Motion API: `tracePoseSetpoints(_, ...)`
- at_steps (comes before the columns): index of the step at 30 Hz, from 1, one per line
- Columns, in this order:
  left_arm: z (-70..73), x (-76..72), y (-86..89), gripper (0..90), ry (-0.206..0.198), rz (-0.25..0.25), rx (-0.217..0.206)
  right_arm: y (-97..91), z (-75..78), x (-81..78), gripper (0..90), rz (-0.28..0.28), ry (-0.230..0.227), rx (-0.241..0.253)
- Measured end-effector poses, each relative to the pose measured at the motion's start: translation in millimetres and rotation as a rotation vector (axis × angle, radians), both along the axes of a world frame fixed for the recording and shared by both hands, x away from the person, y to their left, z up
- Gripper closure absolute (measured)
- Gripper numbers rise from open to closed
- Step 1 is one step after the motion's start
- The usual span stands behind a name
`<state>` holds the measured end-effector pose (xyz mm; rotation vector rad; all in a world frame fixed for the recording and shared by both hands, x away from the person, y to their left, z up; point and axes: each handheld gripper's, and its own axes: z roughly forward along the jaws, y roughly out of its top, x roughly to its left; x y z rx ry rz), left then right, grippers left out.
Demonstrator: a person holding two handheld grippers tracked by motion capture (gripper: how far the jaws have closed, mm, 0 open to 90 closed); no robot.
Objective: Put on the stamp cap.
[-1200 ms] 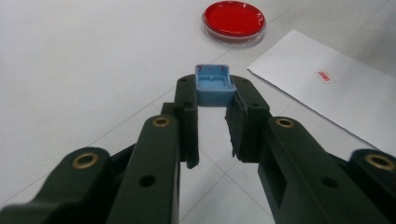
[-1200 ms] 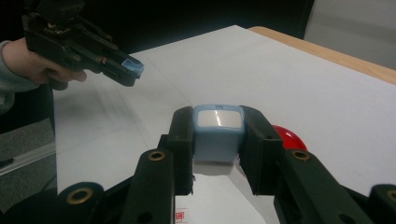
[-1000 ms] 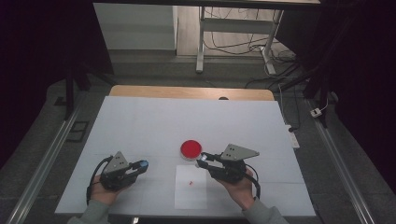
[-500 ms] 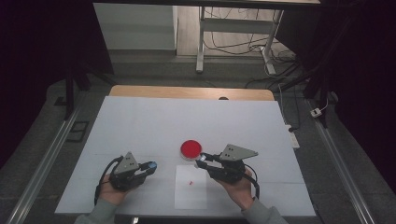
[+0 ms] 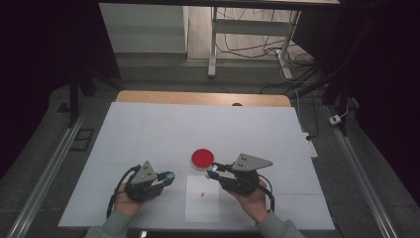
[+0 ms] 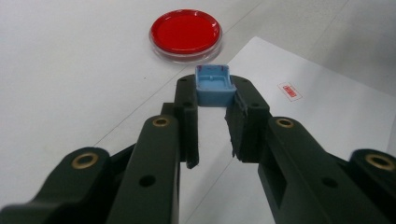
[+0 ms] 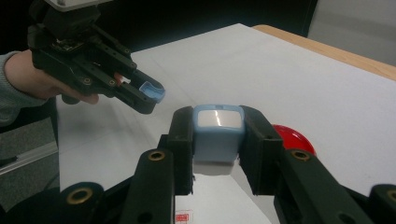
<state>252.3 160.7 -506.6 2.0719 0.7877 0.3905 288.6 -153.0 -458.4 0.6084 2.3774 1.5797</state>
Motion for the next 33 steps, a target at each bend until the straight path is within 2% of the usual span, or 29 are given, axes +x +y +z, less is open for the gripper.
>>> tracePoseSetpoints(11,-0.4,1.5,-9.7,74.2,-0.005,-0.014,0.007,1.4,-0.9,-0.2,67.1,0.000,0.001,0.002)
tracePoseSetpoints(33,-2.5,9.6,-41.4,74.3,-0.026,-0.054,0.017,-1.8,1.7,0.7,67.1,-0.033,0.003,0.019)
